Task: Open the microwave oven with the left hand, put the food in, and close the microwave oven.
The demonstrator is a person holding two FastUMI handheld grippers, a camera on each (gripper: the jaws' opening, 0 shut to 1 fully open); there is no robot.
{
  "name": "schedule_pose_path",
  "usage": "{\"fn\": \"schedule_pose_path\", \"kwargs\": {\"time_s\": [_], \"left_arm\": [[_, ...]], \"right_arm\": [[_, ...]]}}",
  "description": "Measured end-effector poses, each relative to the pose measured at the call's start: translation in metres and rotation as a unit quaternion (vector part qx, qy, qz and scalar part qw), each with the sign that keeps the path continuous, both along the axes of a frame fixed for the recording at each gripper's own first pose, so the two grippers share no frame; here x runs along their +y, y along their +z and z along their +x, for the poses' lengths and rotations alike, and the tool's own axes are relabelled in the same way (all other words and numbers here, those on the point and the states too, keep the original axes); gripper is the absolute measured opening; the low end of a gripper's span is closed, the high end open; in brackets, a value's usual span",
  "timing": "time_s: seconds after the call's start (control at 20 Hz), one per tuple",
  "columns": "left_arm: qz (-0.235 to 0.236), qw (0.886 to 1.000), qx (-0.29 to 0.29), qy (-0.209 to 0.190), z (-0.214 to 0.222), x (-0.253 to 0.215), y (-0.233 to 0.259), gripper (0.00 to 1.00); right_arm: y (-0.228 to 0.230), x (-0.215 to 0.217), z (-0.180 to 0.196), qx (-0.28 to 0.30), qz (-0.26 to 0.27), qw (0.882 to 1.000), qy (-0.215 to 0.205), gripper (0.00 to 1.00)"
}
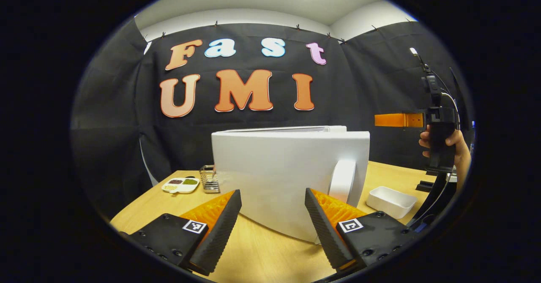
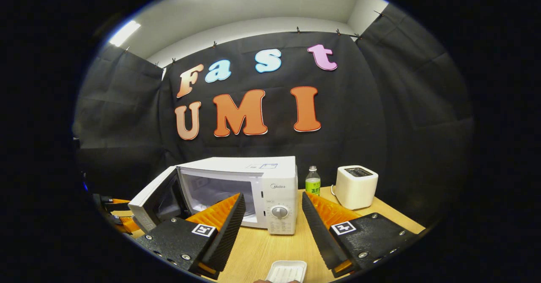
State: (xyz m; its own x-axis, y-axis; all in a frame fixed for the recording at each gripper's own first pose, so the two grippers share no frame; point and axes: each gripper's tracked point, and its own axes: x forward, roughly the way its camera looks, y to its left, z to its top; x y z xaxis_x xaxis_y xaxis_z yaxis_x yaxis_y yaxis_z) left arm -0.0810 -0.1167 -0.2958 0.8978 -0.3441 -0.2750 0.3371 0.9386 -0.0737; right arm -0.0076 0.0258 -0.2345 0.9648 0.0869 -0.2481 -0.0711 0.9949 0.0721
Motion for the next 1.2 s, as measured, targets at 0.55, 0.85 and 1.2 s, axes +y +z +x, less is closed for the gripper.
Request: {"fn": "schedule_pose_path", "kwargs": {"time_s": [0.55,0.85,1.2], "left_arm": [[-0.050,0.996,0.059,-0.042,0.051,-0.111,-0.048,0.08],[0.007,0.998,0.061,-0.032,0.078,-0.135,-0.070,0.08],[0.021,0.998,0.061,-0.008,0.131,-0.153,-0.088,0.14]], "right_arm": [[-0.014,-0.036,-0.005,0.006,-0.011,1.000,-0.010,0.84],[-0.012,-0.048,-0.007,0.002,-0.020,1.000,-0.017,0.84],[-0.010,-0.065,-0.006,0.003,-0.010,1.000,-0.030,0.84]]}}
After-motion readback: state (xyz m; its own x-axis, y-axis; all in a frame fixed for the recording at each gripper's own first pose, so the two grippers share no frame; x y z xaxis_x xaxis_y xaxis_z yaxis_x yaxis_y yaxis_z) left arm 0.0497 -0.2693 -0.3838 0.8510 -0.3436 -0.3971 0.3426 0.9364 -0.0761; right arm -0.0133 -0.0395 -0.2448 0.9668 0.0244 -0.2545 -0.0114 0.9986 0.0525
